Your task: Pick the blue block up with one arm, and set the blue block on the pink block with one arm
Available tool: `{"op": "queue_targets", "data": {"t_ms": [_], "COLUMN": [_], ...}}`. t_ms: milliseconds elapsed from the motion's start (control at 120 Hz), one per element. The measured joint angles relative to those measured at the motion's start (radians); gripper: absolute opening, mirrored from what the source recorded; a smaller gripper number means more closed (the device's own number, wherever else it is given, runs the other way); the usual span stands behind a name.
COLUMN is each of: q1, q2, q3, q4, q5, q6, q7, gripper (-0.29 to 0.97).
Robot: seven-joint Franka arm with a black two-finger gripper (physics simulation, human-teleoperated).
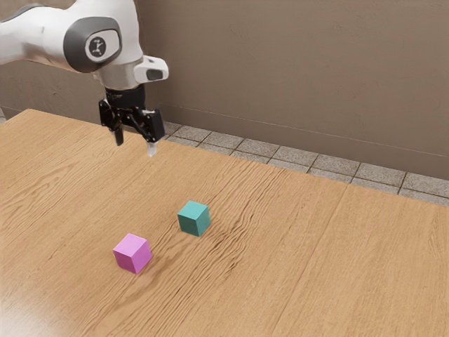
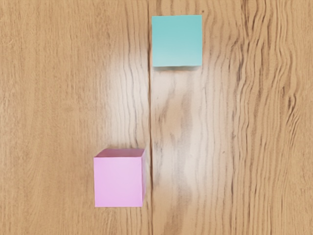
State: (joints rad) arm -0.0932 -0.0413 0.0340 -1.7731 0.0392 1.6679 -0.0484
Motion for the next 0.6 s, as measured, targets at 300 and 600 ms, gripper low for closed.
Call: {"op": "queue_targets", "data": {"t_ms": [300,600], "q1": [0.0,-0.017], "q2": [0.045,0.149], "q3": [-0.057,-0.063], "q4": [-0.211,-0.241], "q5": [-0.004,-0.028], "q6": [0.273,0.422], "q7": [0.0,-0.001], "gripper": [0.68,0.68]}}
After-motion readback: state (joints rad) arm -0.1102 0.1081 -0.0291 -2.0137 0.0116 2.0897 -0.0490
